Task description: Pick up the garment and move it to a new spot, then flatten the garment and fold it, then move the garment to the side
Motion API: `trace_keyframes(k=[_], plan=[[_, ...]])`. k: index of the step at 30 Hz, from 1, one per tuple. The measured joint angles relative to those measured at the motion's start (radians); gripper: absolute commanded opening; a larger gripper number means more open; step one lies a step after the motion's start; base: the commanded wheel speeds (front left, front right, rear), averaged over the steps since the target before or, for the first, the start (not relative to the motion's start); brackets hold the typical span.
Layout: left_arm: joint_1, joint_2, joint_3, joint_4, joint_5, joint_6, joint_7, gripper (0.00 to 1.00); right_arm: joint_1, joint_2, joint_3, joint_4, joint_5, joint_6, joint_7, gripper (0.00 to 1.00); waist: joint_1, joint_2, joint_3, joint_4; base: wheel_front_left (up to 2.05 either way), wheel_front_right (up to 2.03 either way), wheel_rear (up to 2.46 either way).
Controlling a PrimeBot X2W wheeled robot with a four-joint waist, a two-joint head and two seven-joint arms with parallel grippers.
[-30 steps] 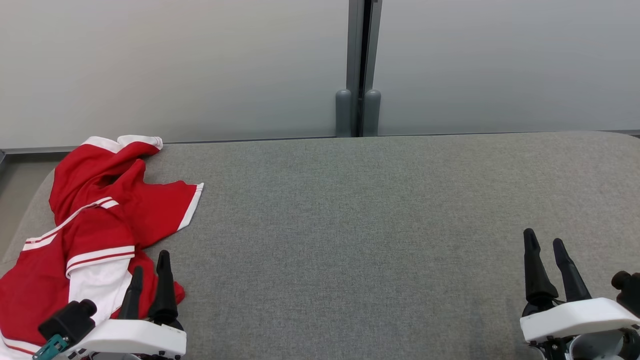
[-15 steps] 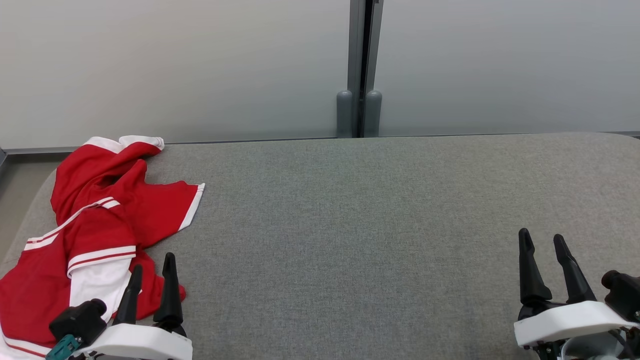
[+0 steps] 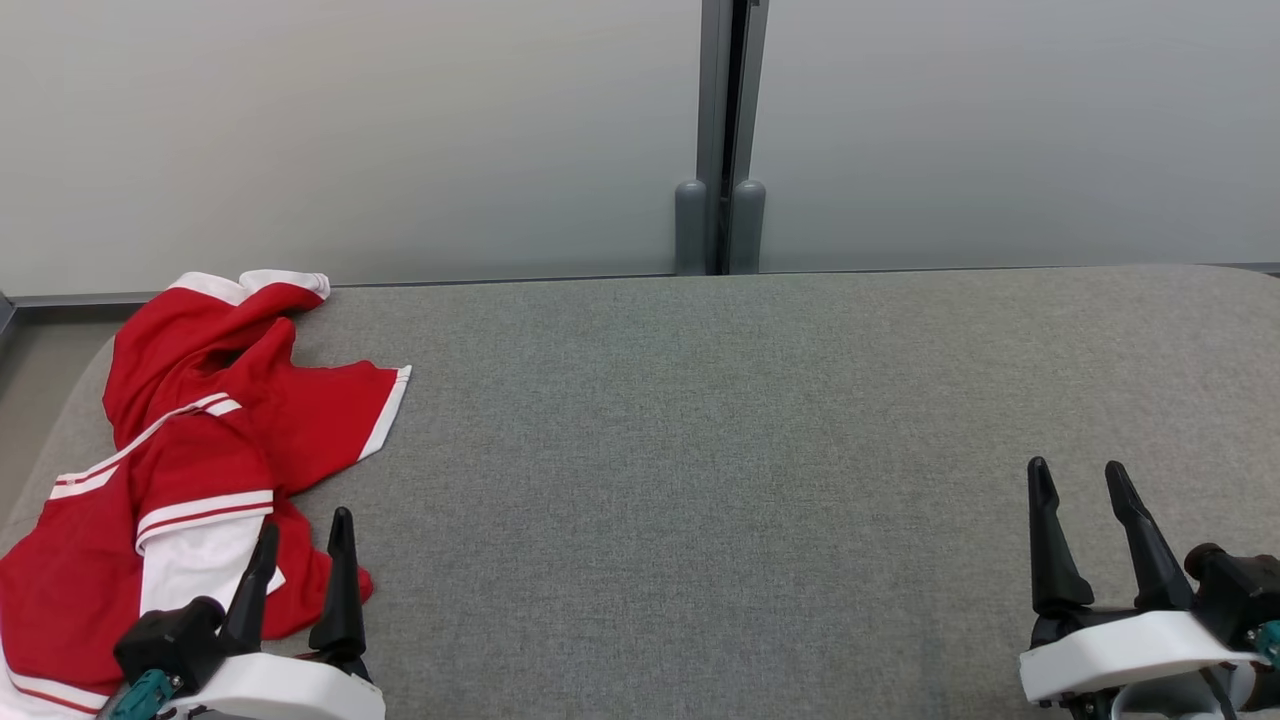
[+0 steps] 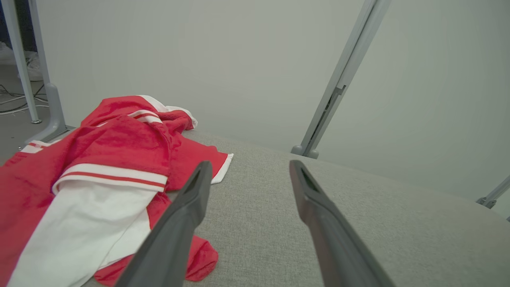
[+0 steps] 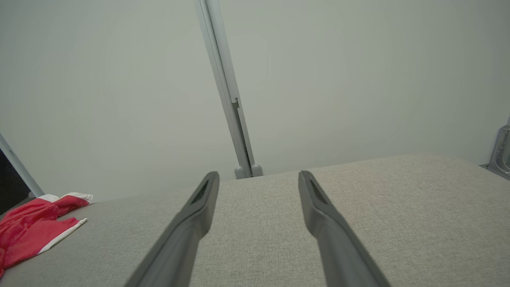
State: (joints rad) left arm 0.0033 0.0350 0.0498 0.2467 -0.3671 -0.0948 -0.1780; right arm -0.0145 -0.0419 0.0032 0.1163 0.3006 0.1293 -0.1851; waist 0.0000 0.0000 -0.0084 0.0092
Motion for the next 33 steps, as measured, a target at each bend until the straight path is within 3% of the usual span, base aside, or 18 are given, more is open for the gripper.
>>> trace_keyframes(k=[33], plan=[[0.009, 0.009, 0.018, 0.007, 0.241, -0.014, -0.071, 1.00, 0.016, -0.003, -0.009, -0.037, -0.195, 0.000, -0.063, 1.00, 0.0000, 0.0000, 0.001, 0.001, 0.00, 0.00, 0.00]])
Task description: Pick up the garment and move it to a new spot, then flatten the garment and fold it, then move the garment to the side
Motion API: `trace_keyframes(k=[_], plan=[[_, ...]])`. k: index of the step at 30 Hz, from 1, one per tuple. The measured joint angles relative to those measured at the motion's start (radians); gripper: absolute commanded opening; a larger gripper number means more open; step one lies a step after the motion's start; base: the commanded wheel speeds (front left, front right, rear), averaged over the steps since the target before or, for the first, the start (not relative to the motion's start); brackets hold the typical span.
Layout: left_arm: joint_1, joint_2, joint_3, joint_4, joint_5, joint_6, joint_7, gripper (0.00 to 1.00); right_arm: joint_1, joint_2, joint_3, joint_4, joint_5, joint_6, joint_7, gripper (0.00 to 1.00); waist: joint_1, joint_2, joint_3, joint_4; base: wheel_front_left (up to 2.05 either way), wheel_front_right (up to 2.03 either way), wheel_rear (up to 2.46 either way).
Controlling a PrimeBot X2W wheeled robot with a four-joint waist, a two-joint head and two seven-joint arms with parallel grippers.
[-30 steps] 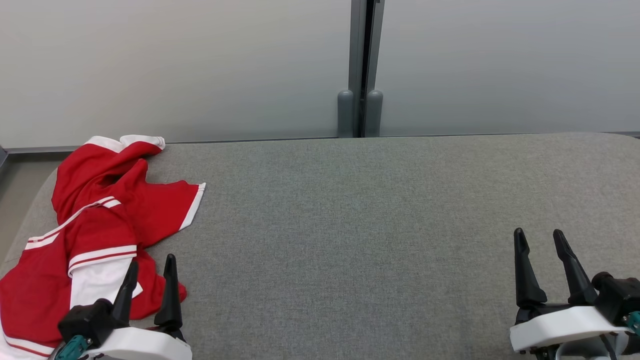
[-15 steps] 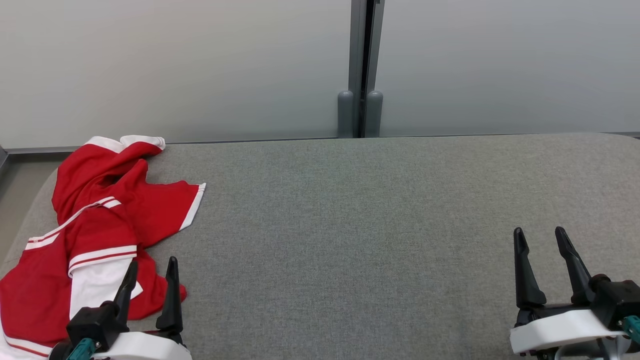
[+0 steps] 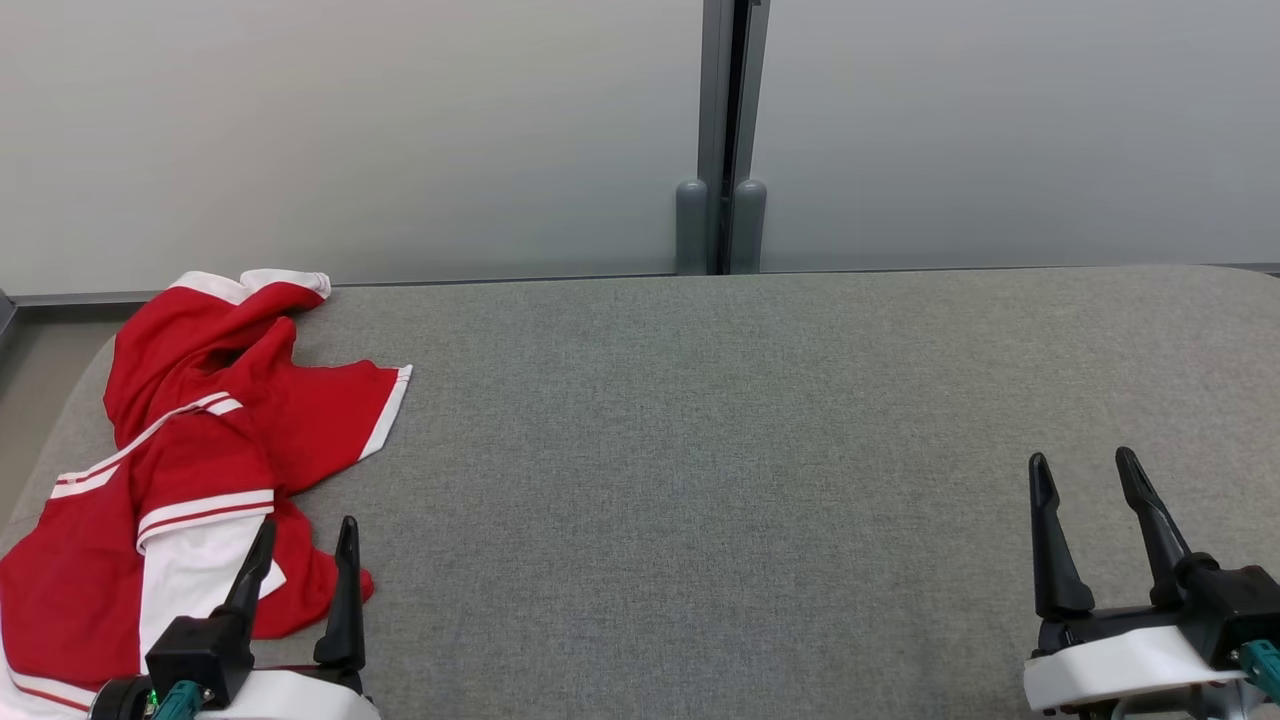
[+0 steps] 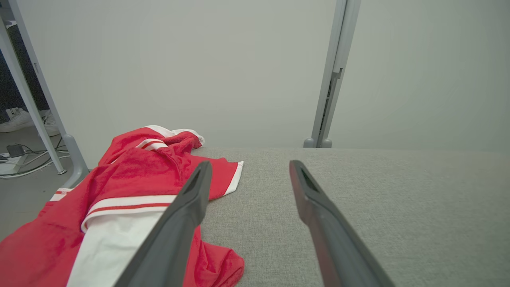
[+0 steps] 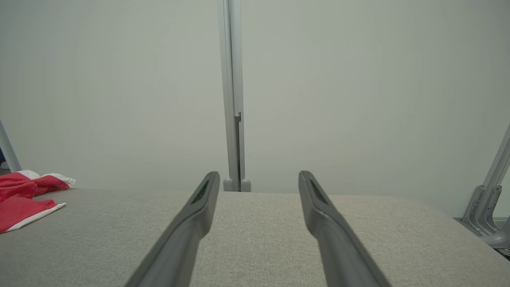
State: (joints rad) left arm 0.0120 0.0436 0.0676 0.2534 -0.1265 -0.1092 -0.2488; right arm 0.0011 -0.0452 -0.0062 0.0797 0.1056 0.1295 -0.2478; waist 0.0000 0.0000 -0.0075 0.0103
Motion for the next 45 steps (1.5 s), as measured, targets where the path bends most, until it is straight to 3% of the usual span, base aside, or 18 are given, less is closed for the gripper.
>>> trace_keyframes(k=[36, 45], plan=[[0.001, 0.002, 0.013, 0.010, 0.014, 0.001, -0.015, 1.00, 0.010, -0.001, -0.012, 0.034, 0.001, 0.000, -0.014, 1.00, 0.0000, 0.0000, 0.001, 0.003, 0.00, 0.00, 0.00], [-0.005, 0.001, 0.010, 0.004, 0.022, 0.001, -0.015, 1.00, 0.026, -0.002, -0.002, 0.038, 0.002, 0.000, -0.014, 1.00, 0.0000, 0.0000, -0.002, 0.061, 0.00, 0.00, 0.00]])
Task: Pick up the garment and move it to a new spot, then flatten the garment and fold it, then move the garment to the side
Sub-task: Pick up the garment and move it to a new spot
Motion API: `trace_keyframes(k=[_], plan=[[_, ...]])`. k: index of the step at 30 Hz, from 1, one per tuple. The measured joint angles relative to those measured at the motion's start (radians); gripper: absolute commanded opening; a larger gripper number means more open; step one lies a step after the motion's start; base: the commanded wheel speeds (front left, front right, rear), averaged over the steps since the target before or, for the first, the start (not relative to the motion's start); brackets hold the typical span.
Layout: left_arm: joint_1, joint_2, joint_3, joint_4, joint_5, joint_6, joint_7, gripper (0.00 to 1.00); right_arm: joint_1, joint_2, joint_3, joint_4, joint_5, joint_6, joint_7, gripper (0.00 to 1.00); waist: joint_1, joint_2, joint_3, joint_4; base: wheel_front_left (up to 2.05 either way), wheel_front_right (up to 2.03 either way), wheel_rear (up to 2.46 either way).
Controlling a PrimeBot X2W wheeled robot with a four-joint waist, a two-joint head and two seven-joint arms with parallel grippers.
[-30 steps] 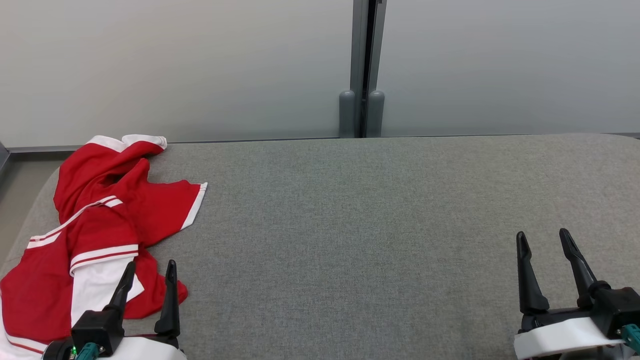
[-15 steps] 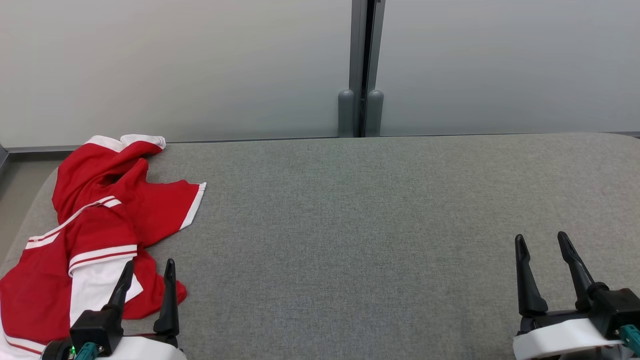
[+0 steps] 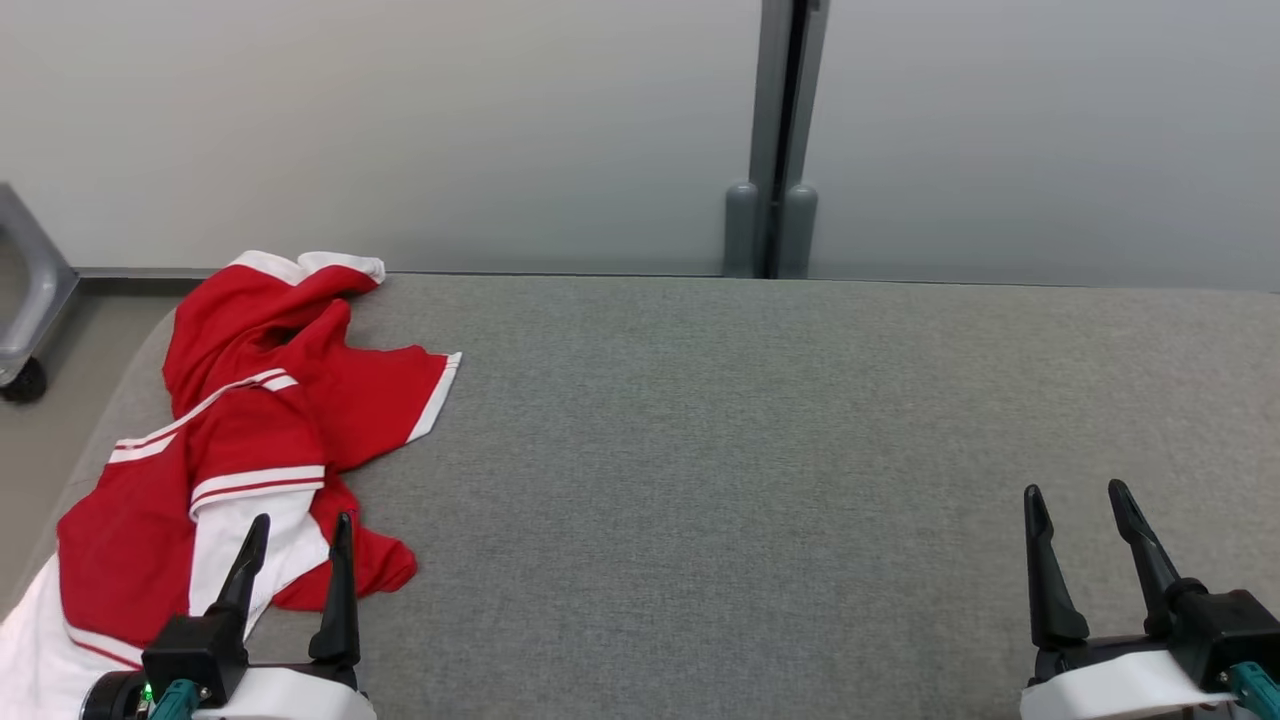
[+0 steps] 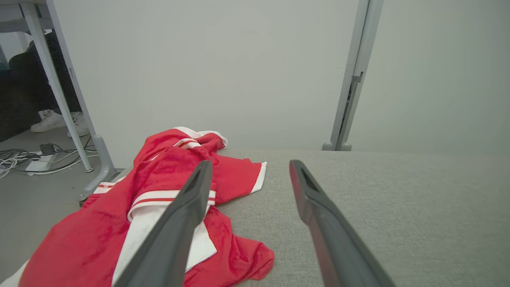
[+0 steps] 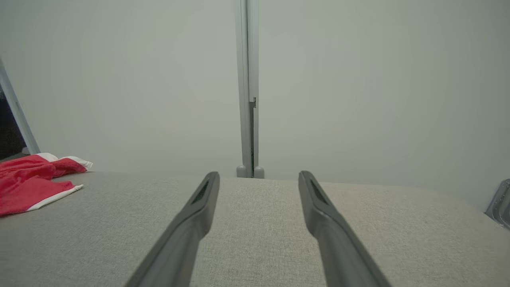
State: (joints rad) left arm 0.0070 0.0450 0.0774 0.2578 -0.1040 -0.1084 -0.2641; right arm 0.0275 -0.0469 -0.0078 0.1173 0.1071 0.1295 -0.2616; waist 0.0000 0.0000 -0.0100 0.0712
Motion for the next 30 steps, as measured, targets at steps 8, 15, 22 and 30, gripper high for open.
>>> trace_keyframes(k=[8, 15, 22, 30], plan=[[0.001, 0.000, 0.008, -0.002, 0.006, 0.001, 0.000, 1.00, 0.009, 0.000, 0.026, 0.005, 0.011, 0.000, 0.000, 1.00, 0.0000, 0.0000, -0.009, 0.117, 0.00, 0.00, 0.00], [0.005, 0.001, 0.030, -0.007, 0.007, 0.001, 0.000, 1.00, 0.008, 0.000, 0.044, 0.009, 0.022, 0.000, 0.000, 1.00, 0.0000, 0.0000, -0.014, 0.230, 0.00, 0.00, 0.00], [0.008, 0.002, 0.048, -0.011, 0.007, -0.002, 0.000, 1.00, 0.002, 0.001, 0.059, 0.013, 0.032, 0.000, 0.000, 1.00, 0.0000, 0.0000, -0.011, 0.304, 0.00, 0.00, 0.00], [0.010, 0.002, 0.055, -0.013, -0.005, -0.005, 0.000, 1.00, 0.000, 0.000, 0.073, 0.010, 0.031, 0.000, 0.000, 1.00, 0.0000, 0.0000, -0.003, 0.298, 0.00, 0.00, 0.00]])
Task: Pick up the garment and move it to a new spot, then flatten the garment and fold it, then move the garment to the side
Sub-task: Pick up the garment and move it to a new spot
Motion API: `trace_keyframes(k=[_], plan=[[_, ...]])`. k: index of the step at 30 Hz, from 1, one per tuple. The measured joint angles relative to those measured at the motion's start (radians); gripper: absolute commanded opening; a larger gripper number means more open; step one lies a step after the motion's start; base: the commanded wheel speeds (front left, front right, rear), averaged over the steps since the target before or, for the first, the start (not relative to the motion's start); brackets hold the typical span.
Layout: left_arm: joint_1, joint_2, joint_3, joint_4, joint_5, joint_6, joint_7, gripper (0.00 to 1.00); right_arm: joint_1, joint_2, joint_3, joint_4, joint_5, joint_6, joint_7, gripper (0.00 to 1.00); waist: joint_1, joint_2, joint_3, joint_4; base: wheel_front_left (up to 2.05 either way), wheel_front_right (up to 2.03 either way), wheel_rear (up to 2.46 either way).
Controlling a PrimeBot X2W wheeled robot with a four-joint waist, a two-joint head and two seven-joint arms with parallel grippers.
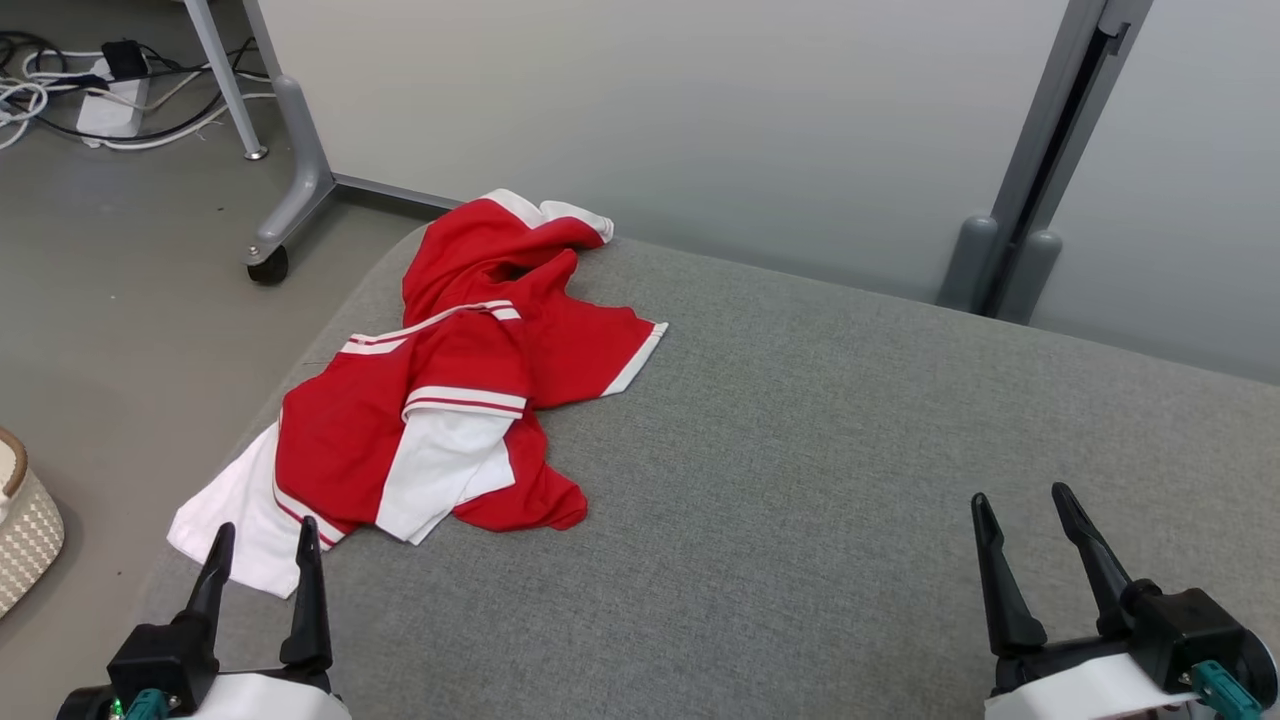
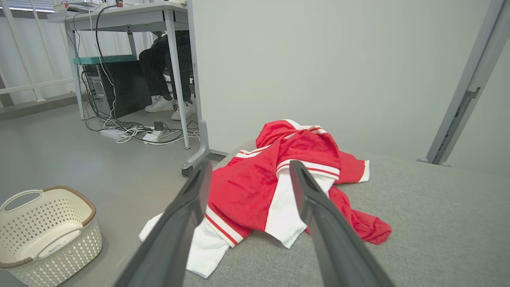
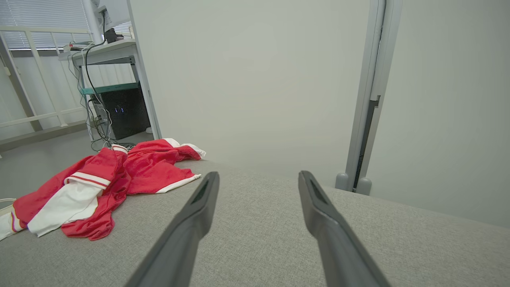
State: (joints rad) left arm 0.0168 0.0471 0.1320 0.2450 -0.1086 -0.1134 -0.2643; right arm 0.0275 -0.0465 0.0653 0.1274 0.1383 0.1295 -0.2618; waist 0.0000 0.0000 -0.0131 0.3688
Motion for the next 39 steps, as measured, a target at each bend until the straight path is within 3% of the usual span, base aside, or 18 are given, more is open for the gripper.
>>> trace_keyframes(k=[6, 11, 18, 23, 29, 30, 31, 39], plan=[[-0.078, 0.012, -0.043, 0.099, -0.004, -0.006, 0.010, 1.00, -0.037, 0.000, 0.021, -0.023, -0.030, 0.000, 0.000, 1.00, 0.0000, 0.0000, 0.048, -0.030, 0.00, 0.00, 0.00], [-0.258, 0.047, -0.069, 0.226, -0.065, -0.010, 0.132, 1.00, -0.100, 0.000, 0.047, -0.044, -0.054, 0.000, 0.000, 1.00, 0.0000, 0.0000, 0.127, -0.067, 0.00, 0.00, 0.00], [-0.456, 0.133, -0.096, 0.401, -0.176, -0.016, 0.276, 1.00, -0.175, 0.000, 0.093, -0.051, -0.062, 0.000, 0.000, 1.00, 0.0000, 0.0000, 0.233, -0.146, 0.00, 0.00, 0.00], [-0.530, 0.218, -0.118, 0.544, -0.246, -0.016, 0.318, 1.00, -0.203, 0.000, 0.112, -0.056, -0.063, 0.000, 0.000, 1.00, 0.0000, 0.0000, 0.292, -0.224, 0.00, 0.00, 0.00], [-0.571, 0.243, -0.115, 0.647, -0.275, -0.016, 0.317, 1.00, -0.213, -0.001, 0.107, -0.059, -0.067, 0.000, 0.000, 1.00, 0.0000, 0.0000, 0.323, -0.267, 0.00, 0.00, 0.00], [-0.577, 0.243, -0.116, 0.664, -0.283, -0.016, 0.317, 0.48, -0.213, -0.001, 0.105, -0.059, -0.067, 0.000, 0.000, 1.00, 0.0000, 0.0000, 0.326, -0.271, 0.00, 0.00, 0.00], [-0.580, 0.245, -0.119, 0.676, -0.288, -0.016, 0.315, 0.02, -0.213, -0.001, 0.103, -0.059, -0.067, 0.000, 0.000, 1.00, 0.0000, 0.0000, 0.325, -0.273, 0.00, 0.00, 0.00], [-0.575, 0.234, -0.158, 0.705, -0.327, -0.016, 0.258, 0.00, -0.200, -0.001, 0.086, -0.057, -0.054, 0.000, 0.000, 1.00, 0.0000, 0.0000, 0.278, -0.256, 0.00, 0.00, 0.00]])
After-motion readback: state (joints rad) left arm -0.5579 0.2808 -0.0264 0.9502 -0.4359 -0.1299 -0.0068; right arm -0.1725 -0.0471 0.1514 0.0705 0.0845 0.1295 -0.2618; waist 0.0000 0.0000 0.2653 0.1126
